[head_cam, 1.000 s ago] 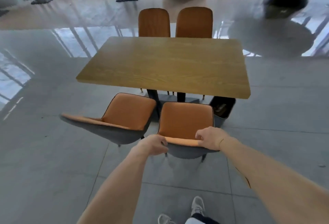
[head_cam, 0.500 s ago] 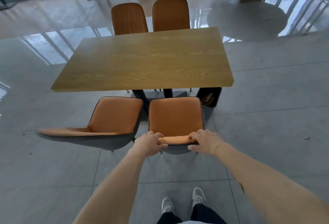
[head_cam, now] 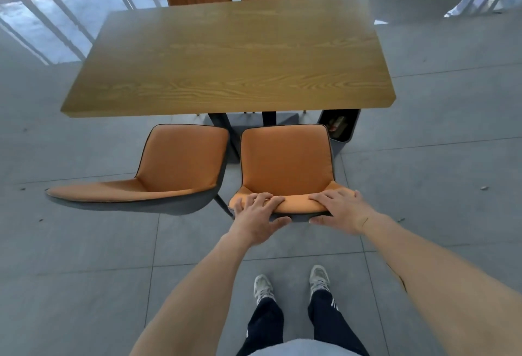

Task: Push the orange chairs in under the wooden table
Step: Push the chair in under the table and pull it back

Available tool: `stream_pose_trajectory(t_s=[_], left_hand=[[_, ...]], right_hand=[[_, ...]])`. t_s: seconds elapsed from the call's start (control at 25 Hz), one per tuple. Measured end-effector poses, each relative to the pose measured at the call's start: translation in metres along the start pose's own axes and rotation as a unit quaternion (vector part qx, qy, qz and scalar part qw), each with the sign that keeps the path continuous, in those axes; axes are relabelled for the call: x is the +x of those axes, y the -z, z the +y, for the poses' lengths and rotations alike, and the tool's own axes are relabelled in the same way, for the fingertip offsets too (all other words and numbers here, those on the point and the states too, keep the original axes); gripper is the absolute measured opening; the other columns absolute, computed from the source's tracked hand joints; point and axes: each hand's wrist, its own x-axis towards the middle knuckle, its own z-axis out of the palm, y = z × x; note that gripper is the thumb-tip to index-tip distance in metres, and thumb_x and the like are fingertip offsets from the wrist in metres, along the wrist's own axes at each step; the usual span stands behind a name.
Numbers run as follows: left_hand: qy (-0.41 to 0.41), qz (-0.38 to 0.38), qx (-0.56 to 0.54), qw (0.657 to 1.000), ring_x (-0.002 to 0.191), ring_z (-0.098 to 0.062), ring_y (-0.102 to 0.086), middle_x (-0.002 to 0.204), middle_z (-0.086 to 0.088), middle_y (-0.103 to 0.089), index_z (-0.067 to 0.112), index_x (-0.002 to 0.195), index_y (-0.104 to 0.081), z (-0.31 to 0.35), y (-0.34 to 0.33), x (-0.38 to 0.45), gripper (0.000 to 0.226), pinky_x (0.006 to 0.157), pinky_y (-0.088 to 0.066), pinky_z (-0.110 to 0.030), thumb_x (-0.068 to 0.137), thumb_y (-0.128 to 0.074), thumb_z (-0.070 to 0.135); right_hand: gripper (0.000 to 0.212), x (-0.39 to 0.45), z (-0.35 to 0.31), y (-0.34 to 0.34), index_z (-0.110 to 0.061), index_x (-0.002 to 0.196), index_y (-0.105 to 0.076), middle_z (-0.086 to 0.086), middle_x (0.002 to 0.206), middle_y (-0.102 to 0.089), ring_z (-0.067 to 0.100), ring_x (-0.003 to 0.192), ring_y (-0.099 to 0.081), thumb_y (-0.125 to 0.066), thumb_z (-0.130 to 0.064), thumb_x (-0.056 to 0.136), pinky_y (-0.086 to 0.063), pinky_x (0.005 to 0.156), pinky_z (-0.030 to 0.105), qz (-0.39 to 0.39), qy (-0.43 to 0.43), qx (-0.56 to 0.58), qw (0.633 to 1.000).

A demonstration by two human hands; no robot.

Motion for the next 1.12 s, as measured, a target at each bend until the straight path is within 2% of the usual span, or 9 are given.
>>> stream_pose_trajectory(t_s=[0.16,0.4,0.8,1.12], left_hand=[[-0.027,0.024,0.003,0.999,0.14,-0.023,-0.015,0.151,0.008,-0.032,0.049,0.143,-0.03,-0.017,0.009,0.007,0.057,0.113,-0.006,-0.054,0.092,-0.029,0.073],[-0.049,0.006,0.01,0.999,0.137,-0.022,-0.022,0.147,0.01,-0.037,0.049,0.144,-0.029,-0.04,0.018,0.009,0.058,0.11,-0.014,-0.053,0.091,-0.028,0.073],[-0.044,-0.006,0.006,0.999,0.135,-0.022,-0.032,0.15,0.009,-0.039,0.046,0.144,-0.028,-0.049,0.015,0.003,0.067,0.109,-0.02,-0.053,0.086,-0.029,0.079],[-0.052,0.02,-0.001,0.998,0.135,-0.02,-0.037,0.148,0.01,-0.042,0.045,0.143,-0.031,-0.05,0.012,0.0,0.066,0.109,-0.021,-0.053,0.087,-0.031,0.079]], right_hand=[[0.069,0.004,-0.013,0.001,-0.045,0.147,-0.023,-0.009,0.153,-0.036,0.022,0.139,-0.031,-0.032,-0.078,0.087,-0.022,0.11,0.06,0.013,-0.01,0.026,1.0],[0.07,0.016,-0.03,0.003,-0.048,0.148,-0.021,-0.008,0.152,-0.036,0.024,0.137,-0.032,-0.034,-0.079,0.086,-0.025,0.11,0.058,-0.005,-0.011,0.027,1.0],[0.069,0.014,-0.039,0.0,-0.05,0.146,-0.021,-0.009,0.154,-0.034,0.023,0.139,-0.029,-0.04,-0.077,0.086,-0.021,0.113,0.059,-0.019,-0.013,0.051,0.998],[0.071,0.013,-0.041,0.003,-0.051,0.146,-0.027,-0.009,0.152,-0.038,0.022,0.138,-0.033,-0.05,-0.075,0.083,-0.021,0.113,0.057,-0.015,-0.024,0.084,0.996]])
